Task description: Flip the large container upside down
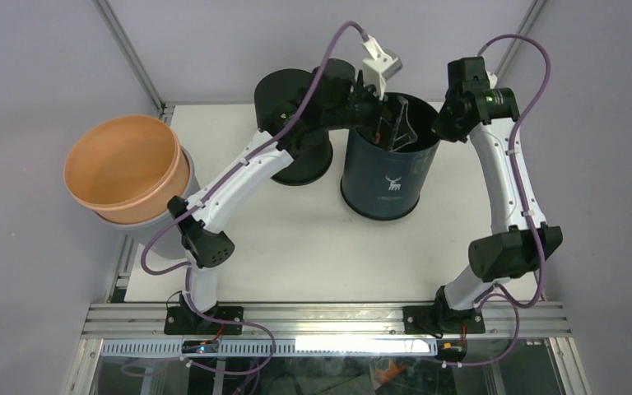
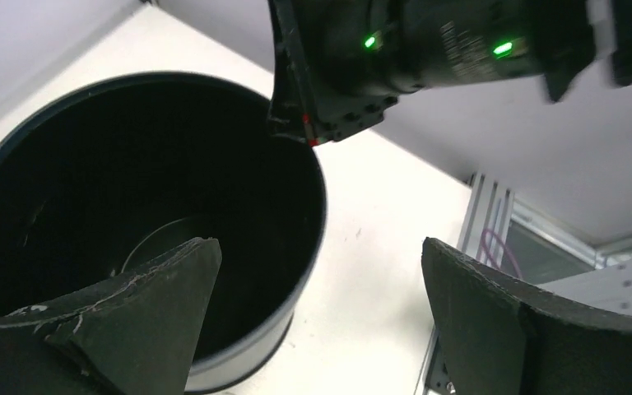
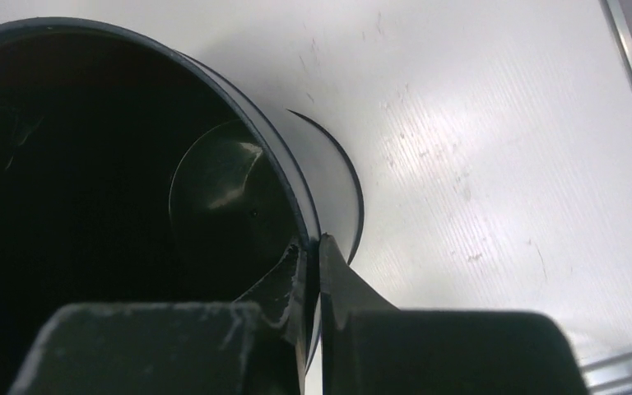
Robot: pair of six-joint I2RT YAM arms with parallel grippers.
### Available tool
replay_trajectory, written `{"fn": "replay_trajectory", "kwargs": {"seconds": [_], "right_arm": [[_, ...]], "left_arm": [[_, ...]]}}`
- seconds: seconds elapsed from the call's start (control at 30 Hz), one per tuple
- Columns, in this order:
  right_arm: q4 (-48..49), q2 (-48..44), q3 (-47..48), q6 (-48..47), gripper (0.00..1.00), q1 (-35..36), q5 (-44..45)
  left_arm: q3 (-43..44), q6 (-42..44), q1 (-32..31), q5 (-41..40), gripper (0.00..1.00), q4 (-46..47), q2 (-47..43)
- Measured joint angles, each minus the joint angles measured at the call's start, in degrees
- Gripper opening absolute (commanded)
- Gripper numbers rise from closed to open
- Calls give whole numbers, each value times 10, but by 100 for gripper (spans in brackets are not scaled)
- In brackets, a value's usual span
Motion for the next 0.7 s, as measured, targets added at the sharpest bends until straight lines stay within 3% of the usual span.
{"fn": "replay_trajectory", "kwargs": {"seconds": [0.03, 0.1, 0.17, 0.3, 0.47, 0.7], "right_arm": [[0, -15, -17, 1, 18, 0, -5], [1, -38, -47, 7, 51, 1, -14], [24, -60, -78, 22, 69, 0, -27], [65, -101, -117, 36, 83, 0, -49], [73, -136, -119, 37, 91, -8, -49], [55, -151, -38, 6, 94, -129, -43]], "left_arm": [[-8, 7, -7, 0, 99, -4, 5], [-24, 19, -14, -5, 99, -9, 10], [-41, 33, -18, -15, 99, -14, 10], [-54, 56, -29, -42, 99, -12, 10], [-73, 85, -57, -64, 99, -7, 9], [-76, 93, -130, -120, 99, -51, 9]]}}
